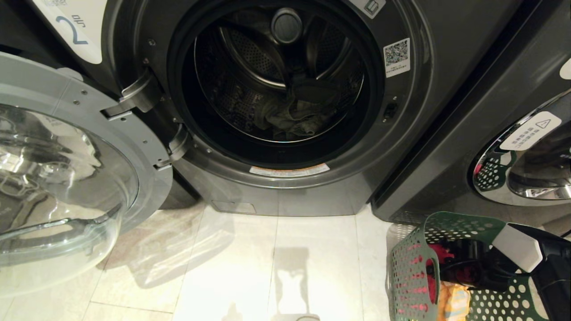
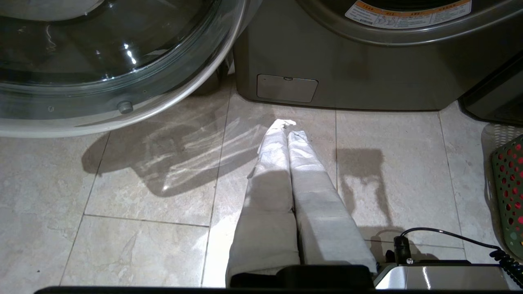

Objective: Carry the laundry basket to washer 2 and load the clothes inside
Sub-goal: Place the clothes into the washing machine

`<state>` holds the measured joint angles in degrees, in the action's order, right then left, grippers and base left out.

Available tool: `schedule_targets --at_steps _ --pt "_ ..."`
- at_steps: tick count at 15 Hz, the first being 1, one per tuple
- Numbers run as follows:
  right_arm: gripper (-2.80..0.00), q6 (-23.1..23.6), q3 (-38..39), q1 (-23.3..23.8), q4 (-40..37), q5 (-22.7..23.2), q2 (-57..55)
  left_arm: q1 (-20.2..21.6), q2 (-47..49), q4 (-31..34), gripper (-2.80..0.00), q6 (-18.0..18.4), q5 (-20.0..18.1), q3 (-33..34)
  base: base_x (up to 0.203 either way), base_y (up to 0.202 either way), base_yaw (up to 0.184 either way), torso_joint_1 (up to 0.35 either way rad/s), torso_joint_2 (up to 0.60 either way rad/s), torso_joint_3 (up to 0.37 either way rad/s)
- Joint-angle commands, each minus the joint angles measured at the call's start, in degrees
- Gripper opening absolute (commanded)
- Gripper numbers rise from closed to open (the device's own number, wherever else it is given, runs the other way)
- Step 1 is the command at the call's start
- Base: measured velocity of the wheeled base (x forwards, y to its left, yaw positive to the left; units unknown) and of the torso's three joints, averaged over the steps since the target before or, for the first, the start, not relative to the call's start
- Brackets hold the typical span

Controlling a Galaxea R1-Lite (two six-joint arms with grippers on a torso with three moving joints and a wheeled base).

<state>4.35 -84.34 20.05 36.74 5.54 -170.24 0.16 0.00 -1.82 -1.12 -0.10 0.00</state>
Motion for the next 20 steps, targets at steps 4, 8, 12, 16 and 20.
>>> schedule_targets --at_steps 4,8,12,16,20 --pt "0.00 1.80 -4.43 -0.18 -0.44 3.24 -5.45 0.02 -0.09 -0.03 -2.80 -0.02 0.01 0.62 0.000 0.000 0.000 0.000 0.00 0.000" --pt "-2.80 1.46 -4.25 -0.19 -2.01 3.25 -5.46 0.02 -0.09 -0.03 -2.80 -0.02 0.01 0.62 0.000 0.000 0.000 0.000 0.00 0.000" --pt "-2.80 1.55 -3.32 -0.02 -2.90 2.99 -4.78 0.02 -0.02 -0.03 -2.80 -0.02 0.01 0.62 0.000 0.000 0.000 0.000 0.00 0.000" --pt "-2.80 1.28 3.84 0.08 -3.61 3.29 -1.24 0.02 -0.06 -0.03 -2.80 -0.02 0.01 0.62 0.000 0.000 0.000 0.000 0.00 0.000" --pt "-2.80 0.67 12.40 0.07 -3.89 5.89 6.31 0.02 0.00 -0.03 -2.80 -0.02 0.01 0.62 0.000 0.000 0.000 0.000 0.00 0.000"
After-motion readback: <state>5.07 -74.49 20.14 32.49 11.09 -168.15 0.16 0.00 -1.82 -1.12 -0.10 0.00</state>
